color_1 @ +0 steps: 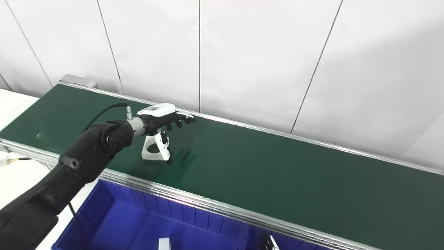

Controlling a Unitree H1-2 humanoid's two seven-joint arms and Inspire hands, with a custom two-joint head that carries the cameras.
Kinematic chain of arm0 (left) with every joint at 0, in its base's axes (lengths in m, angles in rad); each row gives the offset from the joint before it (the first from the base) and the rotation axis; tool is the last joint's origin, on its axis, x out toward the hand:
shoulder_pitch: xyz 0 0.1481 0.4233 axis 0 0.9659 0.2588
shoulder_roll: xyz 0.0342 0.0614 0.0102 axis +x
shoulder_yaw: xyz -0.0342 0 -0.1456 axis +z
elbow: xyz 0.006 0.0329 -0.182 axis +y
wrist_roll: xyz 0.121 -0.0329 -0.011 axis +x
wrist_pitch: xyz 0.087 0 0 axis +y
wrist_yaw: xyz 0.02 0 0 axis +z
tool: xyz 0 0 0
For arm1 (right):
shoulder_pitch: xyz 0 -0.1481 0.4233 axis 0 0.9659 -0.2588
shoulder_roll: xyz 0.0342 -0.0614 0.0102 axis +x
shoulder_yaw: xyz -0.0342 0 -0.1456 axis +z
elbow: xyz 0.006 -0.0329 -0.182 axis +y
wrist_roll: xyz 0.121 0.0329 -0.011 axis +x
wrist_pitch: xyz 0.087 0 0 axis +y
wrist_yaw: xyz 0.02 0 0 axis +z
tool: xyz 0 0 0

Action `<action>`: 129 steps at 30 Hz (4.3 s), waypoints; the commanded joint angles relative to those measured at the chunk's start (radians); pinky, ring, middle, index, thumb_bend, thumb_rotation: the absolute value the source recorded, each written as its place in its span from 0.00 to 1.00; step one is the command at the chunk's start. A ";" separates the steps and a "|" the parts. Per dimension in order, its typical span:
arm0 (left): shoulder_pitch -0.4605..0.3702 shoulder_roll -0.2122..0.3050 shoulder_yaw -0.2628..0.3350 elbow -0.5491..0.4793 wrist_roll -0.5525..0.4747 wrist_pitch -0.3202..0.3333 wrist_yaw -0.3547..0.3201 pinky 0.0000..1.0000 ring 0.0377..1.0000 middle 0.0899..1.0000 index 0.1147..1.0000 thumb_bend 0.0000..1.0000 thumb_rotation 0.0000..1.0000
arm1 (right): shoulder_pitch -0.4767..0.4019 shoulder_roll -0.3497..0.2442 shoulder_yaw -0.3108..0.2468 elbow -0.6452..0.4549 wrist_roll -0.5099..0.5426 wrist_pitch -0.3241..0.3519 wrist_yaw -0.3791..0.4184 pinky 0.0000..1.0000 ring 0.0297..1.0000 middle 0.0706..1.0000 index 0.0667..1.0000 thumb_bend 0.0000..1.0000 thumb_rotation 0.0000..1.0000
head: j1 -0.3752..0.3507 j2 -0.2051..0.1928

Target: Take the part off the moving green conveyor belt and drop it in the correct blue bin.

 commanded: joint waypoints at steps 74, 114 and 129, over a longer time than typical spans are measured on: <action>0.009 0.076 -0.125 -0.338 0.166 0.061 0.205 0.30 0.35 0.35 0.44 0.52 0.00 | 0.032 0.051 -0.016 -0.105 0.072 -0.057 0.077 0.87 0.86 0.89 0.95 0.91 1.00 | 0.005 0.053; 0.601 0.218 0.297 -1.037 0.086 0.211 -0.132 0.41 0.45 0.47 0.40 0.52 0.00 | -0.093 0.038 -0.109 -0.037 0.138 -0.055 0.167 0.87 0.87 0.90 0.95 0.85 0.98 | 0.181 0.183; 0.650 0.127 0.237 -0.781 0.191 0.188 0.039 0.33 0.38 0.41 0.43 0.52 0.00 | -0.089 0.038 -0.120 -0.048 0.144 -0.053 0.180 0.86 0.86 0.89 0.94 0.84 0.95 | 0.193 0.198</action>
